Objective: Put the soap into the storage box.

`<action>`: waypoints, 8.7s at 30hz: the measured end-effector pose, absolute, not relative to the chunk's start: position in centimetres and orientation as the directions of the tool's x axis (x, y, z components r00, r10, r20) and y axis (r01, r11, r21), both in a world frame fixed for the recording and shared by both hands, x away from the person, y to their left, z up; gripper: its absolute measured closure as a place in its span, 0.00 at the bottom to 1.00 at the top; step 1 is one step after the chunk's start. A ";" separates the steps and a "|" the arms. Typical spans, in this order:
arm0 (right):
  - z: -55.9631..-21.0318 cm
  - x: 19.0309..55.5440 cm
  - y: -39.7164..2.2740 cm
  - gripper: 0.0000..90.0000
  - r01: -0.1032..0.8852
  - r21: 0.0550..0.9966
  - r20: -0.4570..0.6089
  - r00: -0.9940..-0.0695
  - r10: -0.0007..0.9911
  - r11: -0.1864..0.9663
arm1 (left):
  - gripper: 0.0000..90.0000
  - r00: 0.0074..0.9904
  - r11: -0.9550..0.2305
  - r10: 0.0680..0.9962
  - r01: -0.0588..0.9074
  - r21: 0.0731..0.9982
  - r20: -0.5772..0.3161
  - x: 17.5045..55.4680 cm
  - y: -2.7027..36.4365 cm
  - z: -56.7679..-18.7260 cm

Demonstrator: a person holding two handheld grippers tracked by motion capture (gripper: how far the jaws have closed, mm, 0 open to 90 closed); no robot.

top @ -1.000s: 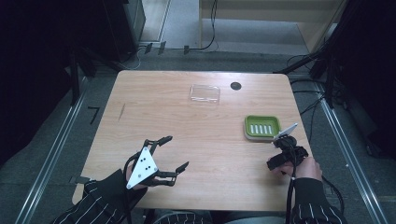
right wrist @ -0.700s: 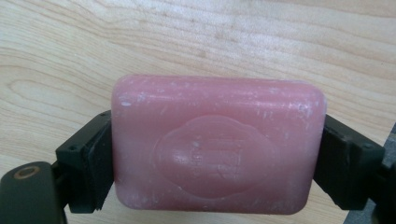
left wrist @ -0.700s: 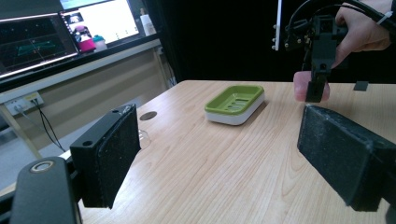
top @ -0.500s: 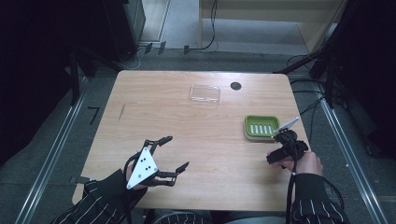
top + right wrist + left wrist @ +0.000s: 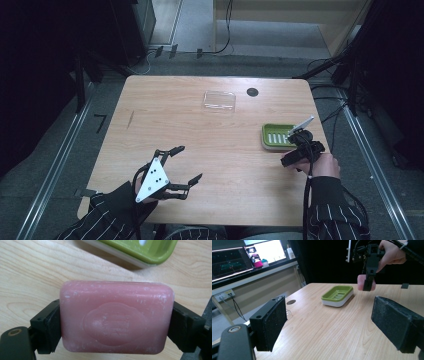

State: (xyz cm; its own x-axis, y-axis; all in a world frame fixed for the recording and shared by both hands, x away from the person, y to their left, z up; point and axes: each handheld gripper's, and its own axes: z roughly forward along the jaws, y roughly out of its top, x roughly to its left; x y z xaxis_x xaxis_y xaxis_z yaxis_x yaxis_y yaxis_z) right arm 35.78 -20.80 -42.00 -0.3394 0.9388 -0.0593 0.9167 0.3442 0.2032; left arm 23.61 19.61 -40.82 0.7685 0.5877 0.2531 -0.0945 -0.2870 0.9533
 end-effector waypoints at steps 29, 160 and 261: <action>-40.9 39.2 -19.7 0.15 0.906 0.253 -0.040 -0.340 0.939 0.339 | 0.15 0.770 -0.287 0.586 -0.094 0.953 0.253 23.6 19.6 -40.8; -44.2 45.1 -18.6 0.14 0.941 0.315 -0.022 -0.126 0.992 0.127 | 0.15 0.766 -0.280 0.594 -0.090 0.956 0.246 23.7 19.7 -40.9; -45.0 27.5 -19.3 0.15 0.947 0.129 -0.056 -0.289 0.956 0.294 | 0.15 0.761 -0.291 0.596 -0.092 0.952 0.256 23.3 19.9 -40.9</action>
